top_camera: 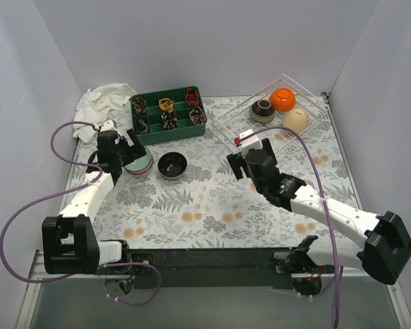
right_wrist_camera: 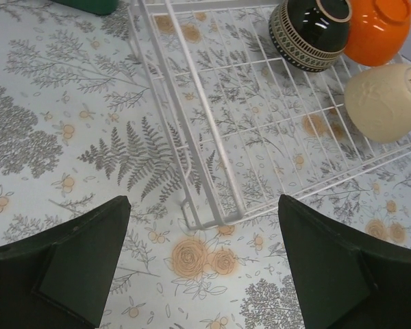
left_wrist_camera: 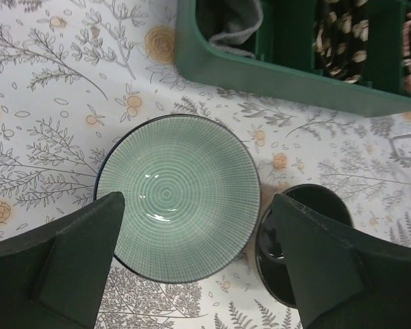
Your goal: Unload the bowls from the dish rack
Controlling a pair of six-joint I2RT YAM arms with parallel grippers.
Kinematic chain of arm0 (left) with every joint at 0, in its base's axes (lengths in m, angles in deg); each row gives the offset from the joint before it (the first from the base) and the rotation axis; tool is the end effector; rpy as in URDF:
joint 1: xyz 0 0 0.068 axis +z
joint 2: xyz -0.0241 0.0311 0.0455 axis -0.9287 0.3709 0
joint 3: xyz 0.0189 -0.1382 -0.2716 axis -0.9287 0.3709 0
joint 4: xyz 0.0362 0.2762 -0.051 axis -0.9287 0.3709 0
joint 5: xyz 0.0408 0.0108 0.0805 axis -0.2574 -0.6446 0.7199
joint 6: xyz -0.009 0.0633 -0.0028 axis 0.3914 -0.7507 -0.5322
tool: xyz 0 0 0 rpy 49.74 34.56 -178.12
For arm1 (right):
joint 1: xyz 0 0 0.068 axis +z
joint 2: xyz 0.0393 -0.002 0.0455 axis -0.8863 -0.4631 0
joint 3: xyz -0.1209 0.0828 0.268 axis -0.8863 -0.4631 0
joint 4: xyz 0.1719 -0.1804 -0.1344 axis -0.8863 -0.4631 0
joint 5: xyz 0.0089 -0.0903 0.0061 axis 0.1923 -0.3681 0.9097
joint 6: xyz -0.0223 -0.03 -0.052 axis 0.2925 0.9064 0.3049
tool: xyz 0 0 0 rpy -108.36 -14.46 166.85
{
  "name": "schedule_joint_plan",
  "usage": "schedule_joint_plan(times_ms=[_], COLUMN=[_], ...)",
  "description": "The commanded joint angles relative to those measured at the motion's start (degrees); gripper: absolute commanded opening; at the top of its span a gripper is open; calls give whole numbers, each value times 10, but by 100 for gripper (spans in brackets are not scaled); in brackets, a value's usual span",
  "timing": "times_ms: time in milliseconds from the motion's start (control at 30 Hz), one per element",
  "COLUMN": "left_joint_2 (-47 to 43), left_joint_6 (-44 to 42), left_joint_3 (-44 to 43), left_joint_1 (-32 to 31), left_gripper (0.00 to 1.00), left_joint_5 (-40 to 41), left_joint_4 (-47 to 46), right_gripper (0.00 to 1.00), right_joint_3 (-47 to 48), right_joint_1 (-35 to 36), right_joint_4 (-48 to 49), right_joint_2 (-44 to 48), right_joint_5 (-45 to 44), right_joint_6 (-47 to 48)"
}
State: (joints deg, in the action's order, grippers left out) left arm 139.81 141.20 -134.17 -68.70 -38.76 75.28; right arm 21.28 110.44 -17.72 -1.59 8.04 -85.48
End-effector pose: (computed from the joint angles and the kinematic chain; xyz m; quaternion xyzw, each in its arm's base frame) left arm 0.2997 -0.0014 0.2477 -0.4584 0.7685 -0.2220 0.3874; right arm 0.2048 0.1854 0.2950 -0.1891 0.7887 -0.0238 0.5846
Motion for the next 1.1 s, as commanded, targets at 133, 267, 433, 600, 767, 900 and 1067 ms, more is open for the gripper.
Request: schedule_joint_plan(times_ms=[133,267,433,600,767,900,1067], left_joint_2=[-122,-155,-186,-207,-209,-204,-195], left_joint_6=[-20,-39,-68,-77,-76,-77,-77], left_joint_3=[3,10,19,24,22,22,24], left_joint_1=[-21,-67,-113,-139,-149,-153,-154], left_gripper=[93,98,98,98,98,98,98], left_joint_5=[2,45,95,108,103,99,92], left_joint_4=[10,14,21,20,20,19,20], right_gripper=[96,97,97,97,97,97,97], right_joint_3=[101,141,181,239,298,335,369], right_joint_1=[-78,-145,-216,-260,-305,-335,-351], right_joint_4=[-20,-22,-3,43,68,79,85], right_joint_2=[-64,-110,-170,-262,-348,-391,-437], right_joint_5=[-99,-95,-95,-97,-45,-4,42], right_joint_6=[8,20,49,126,175,189,207])
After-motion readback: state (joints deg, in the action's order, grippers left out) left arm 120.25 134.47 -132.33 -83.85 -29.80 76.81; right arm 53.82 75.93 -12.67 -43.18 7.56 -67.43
